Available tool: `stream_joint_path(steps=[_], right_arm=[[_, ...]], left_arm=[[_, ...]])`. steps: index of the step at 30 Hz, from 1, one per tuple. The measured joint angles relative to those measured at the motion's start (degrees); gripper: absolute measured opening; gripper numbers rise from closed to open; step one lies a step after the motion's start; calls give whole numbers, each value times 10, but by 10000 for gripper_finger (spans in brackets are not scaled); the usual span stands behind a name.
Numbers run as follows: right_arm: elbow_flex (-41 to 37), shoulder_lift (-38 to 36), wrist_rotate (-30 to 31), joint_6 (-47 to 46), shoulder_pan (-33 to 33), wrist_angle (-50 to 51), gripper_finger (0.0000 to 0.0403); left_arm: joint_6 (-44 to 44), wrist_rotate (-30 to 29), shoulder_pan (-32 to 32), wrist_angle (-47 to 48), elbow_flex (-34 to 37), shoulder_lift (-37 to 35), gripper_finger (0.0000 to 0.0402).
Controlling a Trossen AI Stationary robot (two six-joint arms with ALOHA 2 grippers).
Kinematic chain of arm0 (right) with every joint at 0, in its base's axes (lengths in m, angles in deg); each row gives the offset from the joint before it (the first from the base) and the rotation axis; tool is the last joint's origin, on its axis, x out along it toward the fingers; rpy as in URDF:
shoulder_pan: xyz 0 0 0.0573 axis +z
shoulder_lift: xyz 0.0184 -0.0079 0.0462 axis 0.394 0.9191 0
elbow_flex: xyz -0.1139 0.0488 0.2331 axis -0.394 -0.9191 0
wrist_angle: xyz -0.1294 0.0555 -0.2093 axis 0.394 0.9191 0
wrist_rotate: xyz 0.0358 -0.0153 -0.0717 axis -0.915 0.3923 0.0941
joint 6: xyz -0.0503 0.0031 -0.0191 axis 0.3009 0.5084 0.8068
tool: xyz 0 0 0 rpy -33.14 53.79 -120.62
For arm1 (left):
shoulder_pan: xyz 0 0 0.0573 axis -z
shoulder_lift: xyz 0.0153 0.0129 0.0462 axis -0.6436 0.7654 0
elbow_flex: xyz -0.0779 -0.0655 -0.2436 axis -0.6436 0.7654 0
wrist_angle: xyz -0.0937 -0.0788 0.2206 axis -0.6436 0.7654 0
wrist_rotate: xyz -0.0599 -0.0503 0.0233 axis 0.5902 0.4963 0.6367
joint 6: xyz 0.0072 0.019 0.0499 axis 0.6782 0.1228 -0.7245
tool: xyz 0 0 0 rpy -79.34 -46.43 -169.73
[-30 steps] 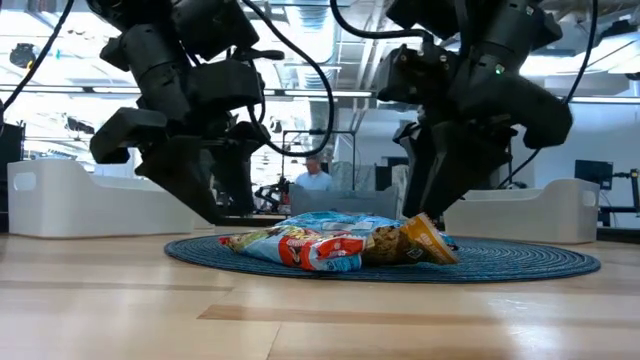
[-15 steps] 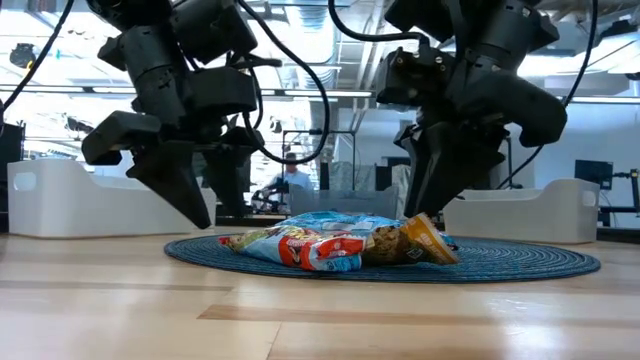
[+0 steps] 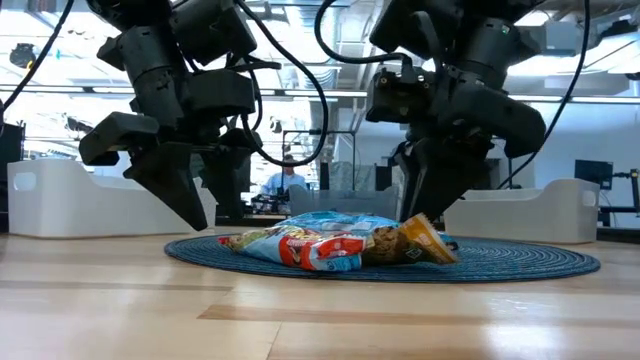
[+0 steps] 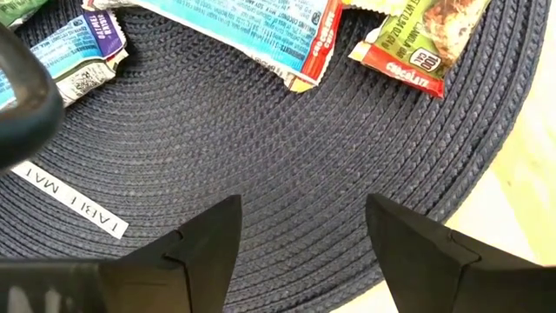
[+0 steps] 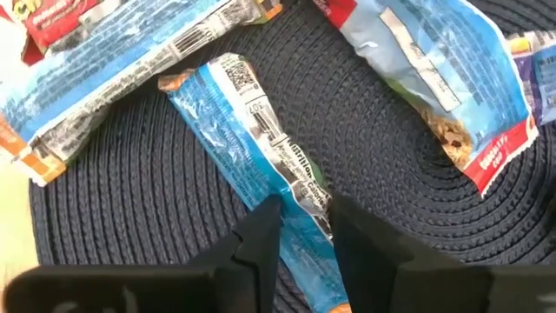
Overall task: Pick and place Granola Bars by type
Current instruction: Put the yellow granola bar into the white bin
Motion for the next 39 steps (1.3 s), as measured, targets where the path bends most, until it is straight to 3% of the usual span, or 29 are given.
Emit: stream_joint_path(steps=[7,19,26,29,33,39], right_arm=[[21,2,10,55,11,8,8],[81,-6,138,133,32,39,0],[90,0,133,190,-7,-105,3],[89,17,118,220,-27,-151,21],[89,23,110,227,-41,-188,75],[89,24,113,199,-46,-139,180]], left_arm=[[0,-22,0,0,0,0,240],[20,-93,1,15,0,0,240],[73,-133,1,62,0,-40,240],[98,-143,5,91,0,-67,240],[106,-149,11,94,0,-95,240],[107,-149,13,73,0,-101,240]])
